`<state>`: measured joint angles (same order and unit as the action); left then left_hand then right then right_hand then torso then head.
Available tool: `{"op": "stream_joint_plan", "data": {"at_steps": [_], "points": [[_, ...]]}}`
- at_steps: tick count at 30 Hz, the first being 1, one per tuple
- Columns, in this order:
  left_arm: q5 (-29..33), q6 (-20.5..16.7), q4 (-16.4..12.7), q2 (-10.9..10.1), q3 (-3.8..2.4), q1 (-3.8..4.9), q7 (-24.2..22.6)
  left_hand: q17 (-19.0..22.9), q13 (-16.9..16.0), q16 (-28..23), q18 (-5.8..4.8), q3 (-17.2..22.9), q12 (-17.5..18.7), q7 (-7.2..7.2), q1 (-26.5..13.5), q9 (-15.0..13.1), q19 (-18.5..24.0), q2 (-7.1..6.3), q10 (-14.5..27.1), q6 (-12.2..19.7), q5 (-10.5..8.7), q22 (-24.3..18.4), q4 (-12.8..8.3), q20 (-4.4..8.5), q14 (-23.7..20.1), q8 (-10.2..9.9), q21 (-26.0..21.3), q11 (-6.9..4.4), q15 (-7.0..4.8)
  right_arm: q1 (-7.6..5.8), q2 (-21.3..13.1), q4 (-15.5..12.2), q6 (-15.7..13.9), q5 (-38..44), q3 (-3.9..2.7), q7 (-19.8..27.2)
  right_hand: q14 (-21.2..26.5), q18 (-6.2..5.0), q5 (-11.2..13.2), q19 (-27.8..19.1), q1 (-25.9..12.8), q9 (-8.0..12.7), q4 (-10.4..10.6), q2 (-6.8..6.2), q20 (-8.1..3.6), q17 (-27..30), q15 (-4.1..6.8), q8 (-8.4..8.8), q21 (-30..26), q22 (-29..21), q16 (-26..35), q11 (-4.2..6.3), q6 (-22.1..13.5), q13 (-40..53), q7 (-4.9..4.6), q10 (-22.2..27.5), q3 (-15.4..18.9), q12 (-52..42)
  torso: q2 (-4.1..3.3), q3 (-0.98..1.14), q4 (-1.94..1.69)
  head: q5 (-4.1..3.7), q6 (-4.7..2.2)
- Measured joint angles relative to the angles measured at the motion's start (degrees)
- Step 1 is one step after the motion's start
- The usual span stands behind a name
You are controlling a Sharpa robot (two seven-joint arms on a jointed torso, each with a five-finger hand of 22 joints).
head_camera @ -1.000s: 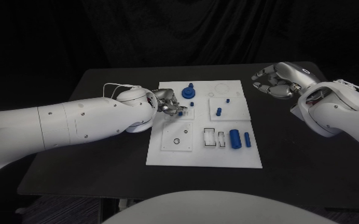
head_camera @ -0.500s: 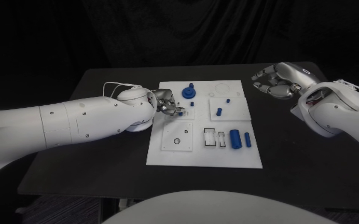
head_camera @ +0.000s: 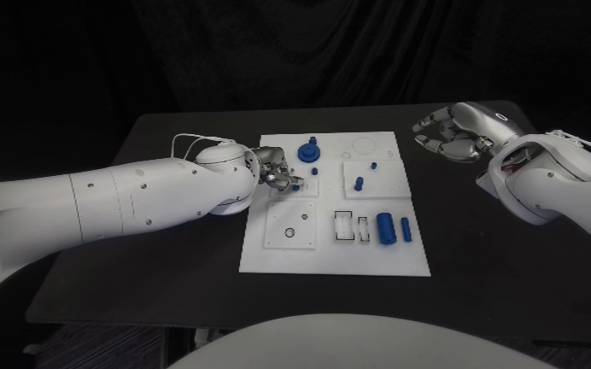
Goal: Assemble the parts on the task board
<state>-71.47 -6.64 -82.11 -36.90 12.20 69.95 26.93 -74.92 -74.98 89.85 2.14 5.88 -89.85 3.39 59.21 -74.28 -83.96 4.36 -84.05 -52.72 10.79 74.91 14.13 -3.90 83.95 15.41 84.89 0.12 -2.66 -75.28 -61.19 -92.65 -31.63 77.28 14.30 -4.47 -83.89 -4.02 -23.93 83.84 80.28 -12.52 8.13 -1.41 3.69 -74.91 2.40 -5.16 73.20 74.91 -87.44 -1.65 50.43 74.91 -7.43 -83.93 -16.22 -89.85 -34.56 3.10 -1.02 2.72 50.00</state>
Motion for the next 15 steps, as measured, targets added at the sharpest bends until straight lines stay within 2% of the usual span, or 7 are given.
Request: {"op": "stream_joint_plan", "data": {"at_steps": [5,15], "points": [[0.0,0.2,0.3,0.3,0.0,0.0,-0.2,0.0,0.0,0.0,0.0,0.0,0.0,0.0,0.0,0.1,0.0,0.0,0.0,0.0,0.0,0.0,0.0,0.0,0.0,-0.2,0.0,0.0,0.0,0.0,0.0,0.0,0.0,0.0,0.0,0.0,0.0,0.0,0.0,0.0,0.0,0.0,0.0,0.0,0.0,0.0,0.0,0.0,0.0,0.0,0.0,0.0,0.0,0.0,0.0,0.0,0.0,0.0,0.03,0.0,0.01,-0.08,0.0],[-0.1,0.7,1.1,1.2,0.0,-0.01,-0.4,0.0,0.0,0.0,0.0,0.0,0.0,0.0,0.2,0.2,0.0,0.23,0.0,0.0,0.0,0.0,0.0,0.0,0.0,-0.3,0.0,0.0,0.0,0.0,0.1,0.0,0.1,0.0,0.0,-0.1,0.0,0.0,0.0,0.0,0.0,0.1,0.0,0.0,0.0,0.0,0.0,0.0,-0.2,0.0,0.0,0.0,0.0,0.0,0.0,0.0,0.0,0.0,0.05,0.01,0.0,0.23,0.0]]}}
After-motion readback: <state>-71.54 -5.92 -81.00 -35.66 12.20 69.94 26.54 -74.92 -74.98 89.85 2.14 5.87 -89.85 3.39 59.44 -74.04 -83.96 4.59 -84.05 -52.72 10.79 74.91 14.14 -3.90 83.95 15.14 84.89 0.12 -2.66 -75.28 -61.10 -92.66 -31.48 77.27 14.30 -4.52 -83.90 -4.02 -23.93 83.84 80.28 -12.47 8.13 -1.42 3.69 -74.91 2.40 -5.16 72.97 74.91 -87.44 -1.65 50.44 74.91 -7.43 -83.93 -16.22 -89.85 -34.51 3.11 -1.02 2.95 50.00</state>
